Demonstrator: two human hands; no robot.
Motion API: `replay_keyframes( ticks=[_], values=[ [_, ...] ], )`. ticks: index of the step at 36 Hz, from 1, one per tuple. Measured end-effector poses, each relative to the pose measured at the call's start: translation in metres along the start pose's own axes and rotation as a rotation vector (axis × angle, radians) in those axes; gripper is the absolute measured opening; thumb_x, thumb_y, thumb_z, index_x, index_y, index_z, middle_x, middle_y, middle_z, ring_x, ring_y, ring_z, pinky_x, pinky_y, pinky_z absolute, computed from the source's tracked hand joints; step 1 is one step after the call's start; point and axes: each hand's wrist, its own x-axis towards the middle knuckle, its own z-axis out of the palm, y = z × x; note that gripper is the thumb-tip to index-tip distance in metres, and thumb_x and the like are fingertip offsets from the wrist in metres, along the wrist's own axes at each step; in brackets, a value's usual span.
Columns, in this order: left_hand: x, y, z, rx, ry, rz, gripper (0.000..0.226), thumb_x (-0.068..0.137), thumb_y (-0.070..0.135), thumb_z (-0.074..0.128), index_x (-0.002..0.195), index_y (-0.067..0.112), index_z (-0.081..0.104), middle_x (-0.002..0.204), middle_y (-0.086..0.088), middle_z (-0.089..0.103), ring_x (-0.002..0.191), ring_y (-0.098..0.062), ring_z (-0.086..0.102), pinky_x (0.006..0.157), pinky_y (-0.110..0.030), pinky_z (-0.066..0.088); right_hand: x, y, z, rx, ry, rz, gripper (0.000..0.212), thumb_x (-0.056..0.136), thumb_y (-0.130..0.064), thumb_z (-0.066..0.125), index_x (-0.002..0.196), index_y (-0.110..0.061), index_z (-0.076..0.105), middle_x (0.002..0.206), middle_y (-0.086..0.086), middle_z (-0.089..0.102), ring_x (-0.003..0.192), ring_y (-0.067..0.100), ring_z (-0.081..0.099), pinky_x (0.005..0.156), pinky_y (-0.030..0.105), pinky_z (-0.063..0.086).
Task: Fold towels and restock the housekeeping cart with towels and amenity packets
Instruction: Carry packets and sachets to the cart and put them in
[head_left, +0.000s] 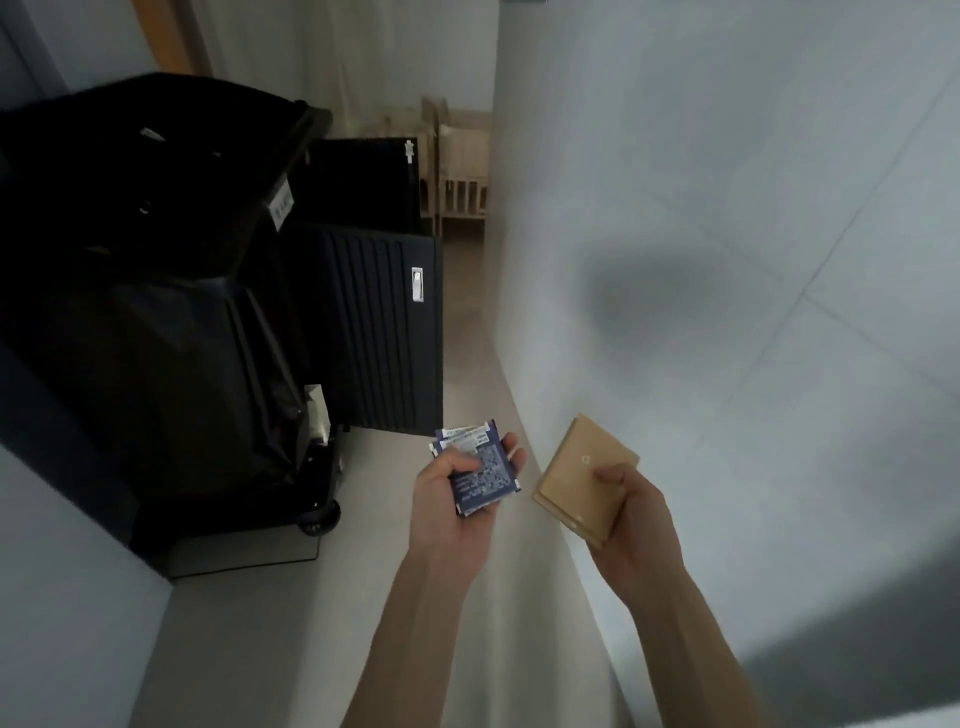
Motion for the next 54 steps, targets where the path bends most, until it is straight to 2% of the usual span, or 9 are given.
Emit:
replay_keyframes(
  ticks=[8,12,17,23,32,37,41,50,54],
  values=[
    [0.106,0.026,0.022,0.013,-0.026,-0.016,0.06,0.071,-0.006,0.049,0.131,-0.007,0.051,0.11,-0.024,0.068,0.094,-0.036,0.072,0.073,-0.042,0.061,0.11,-0.024,0.057,0.012,-0.015,0.055,0.038,0.084,-0.006,0.05,0.121,-0.006,0.06,0.111,0.013,0.064,0.102,0.031,0.061,0.09,0.042,0.05],
    [0.169,0.038,0.028,0.07,0.024,0.054,0.055,0.072,-0.003,0.05,0.127,-0.006,0.054,0.115,-0.025,0.066,0.095,-0.035,0.071,0.074,-0.041,0.061,0.178,-0.03,0.083,-0.016,-0.066,0.117,0.044,0.085,-0.006,0.05,0.129,-0.003,0.055,0.122,0.018,0.064,0.116,0.037,0.061,0.1,0.046,0.05],
    [0.245,0.055,0.048,0.109,0.079,0.163,0.05,0.075,-0.003,0.047,0.123,-0.005,0.058,0.11,-0.025,0.063,0.093,-0.035,0.064,0.077,-0.039,0.06,0.272,-0.047,0.116,-0.037,-0.154,0.166,0.048,0.086,-0.004,0.048,0.134,-0.004,0.054,0.127,0.018,0.064,0.114,0.035,0.061,0.093,0.044,0.053],
    [0.33,0.076,0.1,0.127,0.132,0.281,0.038,0.08,0.0,0.044,0.113,-0.003,0.063,0.102,-0.022,0.064,0.078,-0.03,0.063,0.08,-0.036,0.048,0.371,-0.1,0.168,-0.039,-0.333,0.187,0.031,0.088,-0.006,0.047,0.114,-0.01,0.064,0.095,0.008,0.073,0.083,0.021,0.072,0.071,0.037,0.058],
    [0.435,0.115,0.154,0.083,0.112,0.468,0.038,0.078,0.0,0.047,0.112,-0.004,0.062,0.102,-0.024,0.064,0.078,-0.031,0.064,0.086,-0.038,0.05,0.485,-0.152,0.253,-0.144,-0.439,0.234,0.022,0.09,-0.012,0.053,0.109,-0.014,0.064,0.094,0.006,0.074,0.082,0.021,0.07,0.064,0.033,0.054],
    [0.488,0.15,0.16,0.095,0.149,0.58,0.033,0.077,0.002,0.05,0.092,0.003,0.079,0.1,-0.022,0.068,0.08,-0.031,0.066,0.088,-0.039,0.05,0.541,-0.148,0.307,-0.21,-0.543,0.268,0.017,0.092,-0.013,0.053,0.104,-0.013,0.066,0.087,0.006,0.075,0.076,0.02,0.073,0.062,0.034,0.057],
    [0.538,0.188,0.157,0.032,0.162,0.649,0.036,0.078,0.002,0.051,0.109,-0.003,0.069,0.104,-0.023,0.067,0.086,-0.032,0.067,0.087,-0.039,0.053,0.591,-0.137,0.357,-0.215,-0.625,0.306,0.019,0.093,-0.012,0.051,0.106,-0.012,0.065,0.088,0.007,0.077,0.076,0.019,0.075,0.055,0.03,0.058],
    [0.662,0.289,0.17,-0.061,0.201,0.788,0.046,0.088,-0.005,0.04,0.126,0.01,0.062,0.108,-0.022,0.065,0.099,-0.031,0.063,0.081,-0.04,0.056,0.707,-0.12,0.481,-0.347,-0.62,0.34,0.022,0.089,-0.013,0.055,0.107,-0.013,0.067,0.096,0.007,0.076,0.078,0.018,0.074,0.073,0.036,0.053],
    [0.695,0.332,0.175,-0.106,0.192,0.828,0.047,0.083,-0.003,0.047,0.127,0.009,0.06,0.1,-0.021,0.07,0.087,-0.029,0.069,0.076,-0.038,0.059,0.742,-0.112,0.533,-0.358,-0.666,0.345,0.02,0.086,-0.012,0.056,0.103,-0.013,0.068,0.098,0.009,0.075,0.081,0.021,0.072,0.081,0.041,0.051]
  ],
)
